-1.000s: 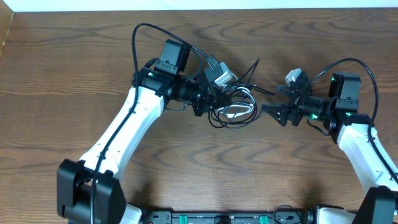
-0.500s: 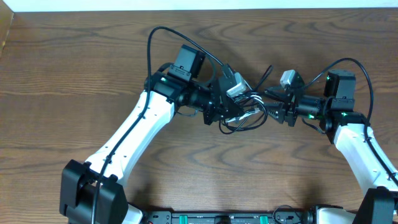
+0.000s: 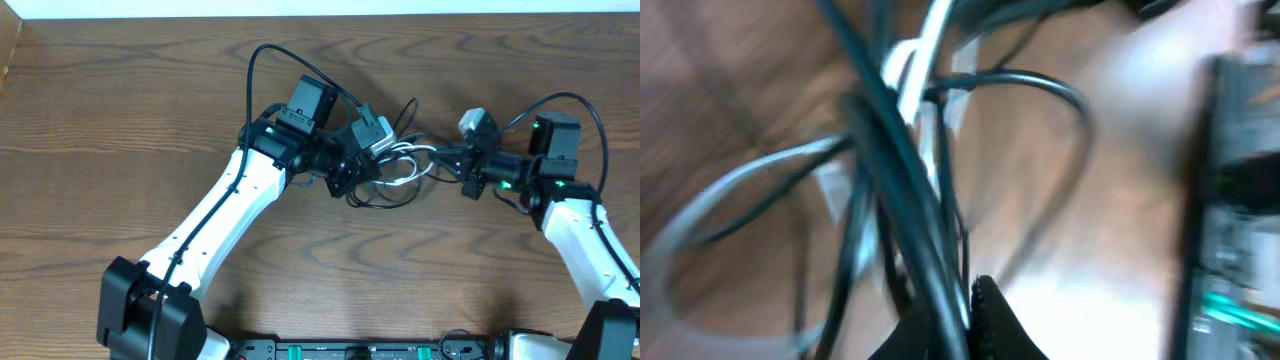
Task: Untangle cables
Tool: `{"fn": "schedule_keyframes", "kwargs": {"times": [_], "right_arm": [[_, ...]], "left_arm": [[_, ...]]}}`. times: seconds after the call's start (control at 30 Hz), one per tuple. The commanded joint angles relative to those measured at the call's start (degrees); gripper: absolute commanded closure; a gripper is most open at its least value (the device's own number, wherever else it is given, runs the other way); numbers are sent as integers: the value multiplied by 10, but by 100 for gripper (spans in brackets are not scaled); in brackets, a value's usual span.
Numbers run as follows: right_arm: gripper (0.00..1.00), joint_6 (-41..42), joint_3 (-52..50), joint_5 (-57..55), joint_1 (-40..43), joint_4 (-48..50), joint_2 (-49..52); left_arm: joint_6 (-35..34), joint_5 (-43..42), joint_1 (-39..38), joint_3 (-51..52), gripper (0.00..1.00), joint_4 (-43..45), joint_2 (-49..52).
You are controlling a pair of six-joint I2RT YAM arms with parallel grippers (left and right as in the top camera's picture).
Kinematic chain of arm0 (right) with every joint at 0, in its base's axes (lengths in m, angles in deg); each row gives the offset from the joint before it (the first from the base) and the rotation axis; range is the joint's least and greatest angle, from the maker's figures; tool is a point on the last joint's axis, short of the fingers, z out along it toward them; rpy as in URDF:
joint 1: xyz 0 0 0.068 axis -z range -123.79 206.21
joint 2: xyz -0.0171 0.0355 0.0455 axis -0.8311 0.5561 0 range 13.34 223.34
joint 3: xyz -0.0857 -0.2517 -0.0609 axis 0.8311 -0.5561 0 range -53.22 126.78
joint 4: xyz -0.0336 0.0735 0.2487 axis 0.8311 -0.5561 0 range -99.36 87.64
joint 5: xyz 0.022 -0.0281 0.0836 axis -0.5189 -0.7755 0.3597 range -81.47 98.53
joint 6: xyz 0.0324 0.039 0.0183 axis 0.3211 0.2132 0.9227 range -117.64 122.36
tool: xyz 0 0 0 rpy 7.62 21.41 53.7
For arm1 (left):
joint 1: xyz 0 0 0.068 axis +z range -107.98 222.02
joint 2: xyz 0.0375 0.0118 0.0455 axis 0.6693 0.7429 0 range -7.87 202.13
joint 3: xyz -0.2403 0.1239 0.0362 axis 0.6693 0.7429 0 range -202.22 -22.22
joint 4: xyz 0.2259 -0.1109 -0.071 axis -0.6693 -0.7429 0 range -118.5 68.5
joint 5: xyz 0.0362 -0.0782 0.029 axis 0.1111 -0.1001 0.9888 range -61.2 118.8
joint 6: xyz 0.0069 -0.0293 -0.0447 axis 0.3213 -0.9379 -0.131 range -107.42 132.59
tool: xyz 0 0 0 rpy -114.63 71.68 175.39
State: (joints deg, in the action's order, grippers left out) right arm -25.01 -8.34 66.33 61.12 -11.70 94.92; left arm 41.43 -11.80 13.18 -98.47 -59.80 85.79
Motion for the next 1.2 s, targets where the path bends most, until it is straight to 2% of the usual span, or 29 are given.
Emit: {"fn": "schedule_keyframes", "kwargs": {"times": [0.0,0.03,0.07,0.1,0.13,0.2,0.27,0.43,0.63,0.73,0.83,0.87,0.9,0.93,0.97,1.0,1.17], "right_arm": [[99,45,1,-44,40,2,-7],[99,50,1,-43,50,2,-7],[99,53,1,-43,59,2,-7],[99,57,1,-43,67,2,-7],[99,60,1,-44,75,2,-7],[99,65,1,-43,97,1,-7],[99,72,1,-43,112,0,-7],[99,72,1,-44,136,-5,-7],[99,82,1,-49,169,-9,-7],[99,80,1,-48,172,-16,-7],[99,81,1,-63,172,-22,-7],[96,85,1,-73,172,-23,-7],[83,99,1,-89,172,-23,-7],[64,113,1,-102,172,-23,-7],[16,128,1,-111,172,-23,-7],[1,128,1,-111,172,-26,-7],[1,148,1,-82,171,-40,-7]], "left_arm": [[-57,200,0,-1,91,-5,-6],[-68,237,0,-1,90,-5,-6],[-80,276,0,-1,77,-6,-6],[-89,313,0,-1,70,-7,-6],[-95,342,0,-1,64,-9,-6],[-106,411,0,-1,60,-14,-6],[-108,445,0,-1,45,-18,-6],[-108,492,3,-1,44,-25,-6],[-129,470,14,-1,45,-34,-6],[-129,385,14,-1,45,-38,-6],[-110,281,14,-1,35,-39,-6],[-99,245,14,-1,34,-39,-5],[-89,216,14,-1,32,-39,-5],[-78,191,14,-1,31,-41,-5],[-50,150,14,-1,31,-46,-5],[-38,140,14,-1,31,-49,-5],[-29,138,14,-1,31,-54,-4]]}}
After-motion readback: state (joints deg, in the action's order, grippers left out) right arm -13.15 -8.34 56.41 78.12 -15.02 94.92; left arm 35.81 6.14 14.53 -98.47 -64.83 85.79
